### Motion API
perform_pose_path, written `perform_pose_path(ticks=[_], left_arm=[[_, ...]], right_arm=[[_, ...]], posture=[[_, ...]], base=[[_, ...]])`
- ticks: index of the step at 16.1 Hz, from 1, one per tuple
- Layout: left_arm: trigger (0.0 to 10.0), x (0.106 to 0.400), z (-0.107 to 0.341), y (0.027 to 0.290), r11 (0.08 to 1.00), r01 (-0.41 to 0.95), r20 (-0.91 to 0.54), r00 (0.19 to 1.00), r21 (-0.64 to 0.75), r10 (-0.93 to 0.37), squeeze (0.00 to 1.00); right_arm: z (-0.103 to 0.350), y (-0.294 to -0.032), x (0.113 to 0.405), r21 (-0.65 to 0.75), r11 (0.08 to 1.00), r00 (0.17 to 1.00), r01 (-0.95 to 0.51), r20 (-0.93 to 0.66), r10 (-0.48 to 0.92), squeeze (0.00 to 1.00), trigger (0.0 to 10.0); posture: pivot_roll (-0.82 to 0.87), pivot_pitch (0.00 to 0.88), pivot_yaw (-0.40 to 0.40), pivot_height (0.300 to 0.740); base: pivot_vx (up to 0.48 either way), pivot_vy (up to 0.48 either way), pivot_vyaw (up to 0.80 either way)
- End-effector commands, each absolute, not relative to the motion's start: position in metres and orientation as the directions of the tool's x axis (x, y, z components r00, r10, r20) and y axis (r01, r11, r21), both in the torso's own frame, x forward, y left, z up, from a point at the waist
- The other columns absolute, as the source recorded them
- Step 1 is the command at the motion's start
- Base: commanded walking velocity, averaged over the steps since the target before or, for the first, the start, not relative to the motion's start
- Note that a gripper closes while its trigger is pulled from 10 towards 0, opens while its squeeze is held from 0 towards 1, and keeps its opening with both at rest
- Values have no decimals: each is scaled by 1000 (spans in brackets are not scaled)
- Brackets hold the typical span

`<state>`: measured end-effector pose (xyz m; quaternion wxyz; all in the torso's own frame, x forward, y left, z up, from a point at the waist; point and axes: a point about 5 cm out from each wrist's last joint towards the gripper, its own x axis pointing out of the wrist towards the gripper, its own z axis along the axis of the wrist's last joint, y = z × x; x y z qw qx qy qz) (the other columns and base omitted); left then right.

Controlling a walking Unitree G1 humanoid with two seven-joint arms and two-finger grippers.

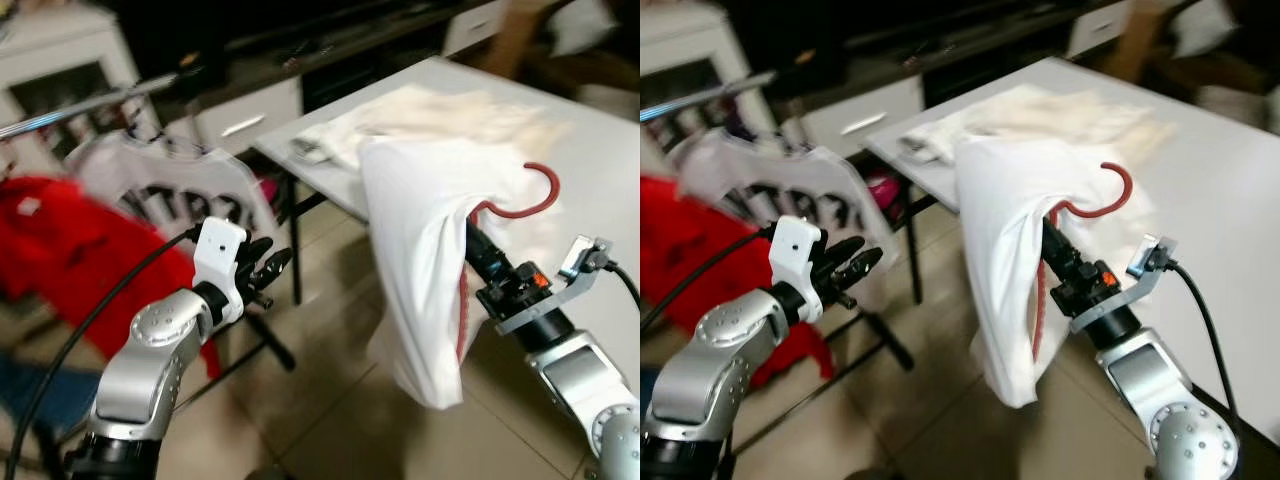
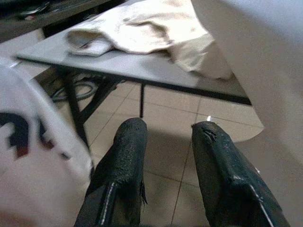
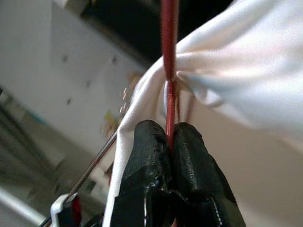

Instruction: Hang hanger

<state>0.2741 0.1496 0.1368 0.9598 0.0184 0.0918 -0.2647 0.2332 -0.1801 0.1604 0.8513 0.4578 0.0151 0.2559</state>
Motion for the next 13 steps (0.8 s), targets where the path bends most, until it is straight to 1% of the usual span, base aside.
perform_pose_path(ticks=[1,3,4,5,6,7,8,9,10,11,12,13], left_arm=[[10000,275,138,150,859,512,-190,842,-13,-504,0],[10000,276,139,149,866,501,-186,850,1,-492,0],[10000,278,139,151,880,473,-182,869,36,-460,0],[10000,281,144,153,913,398,-106,916,93,-388,255],[10000,279,147,151,925,374,-69,927,72,-369,588],[10000,278,147,150,920,384,-69,923,73,-379,690],[10000,276,143,149,906,416,-111,907,78,-406,678],[10000,276,140,151,912,398,-124,914,93,-386,671],[10000,277,137,158,929,338,-127,938,148,-321,659],[10000,279,133,162,935,319,-163,942,156,-295,608],[10000,278,130,162,928,353,-209,923,123,-323,494],[10000,278,129,162,920,376,-226,911,111,-345,376]], right_arm=[[164,-177,233,779,449,859,-439,216,464,0,10000],[160,-177,234,772,477,869,-420,191,457,0,10000],[158,-176,234,771,485,872,-413,180,456,0,10000],[155,-177,235,777,493,882,-391,163,443,0,10000],[151,-177,234,774,514,887,-370,130,443,0,10000],[149,-176,234,770,524,888,-364,117,445,0,10000],[140,-176,232,746,586,894,-316,28,447,0,10000],[137,-176,231,726,615,895,-307,2,445,0,10000],[137,-176,230,714,629,896,-307,-4,443,0,10000],[136,-176,229,690,653,894,-313,-17,447,0,10000],[135,-175,230,642,698,895,-318,-38,444,0,10000],[135,-176,231,626,713,900,-315,-41,434,0,10000]], posture=[[-117,0,37,740],[-118,0,38,740],[-116,0,38,740],[-110,0,38,740],[-109,0,43,740],[-109,0,47,740],[-109,0,49,740],[-109,0,51,740],[-106,0,52,740],[-106,0,52,740],[-109,0,52,740],[-108,0,51,740]], base=[[0,0,750],[0,0,750],[0,0,750],[0,0,756],[0,0,750],[0,0,750],[0,0,781],[0,0,781],[0,0,781],[0,0,781],[0,0,781],[0,0,781]])
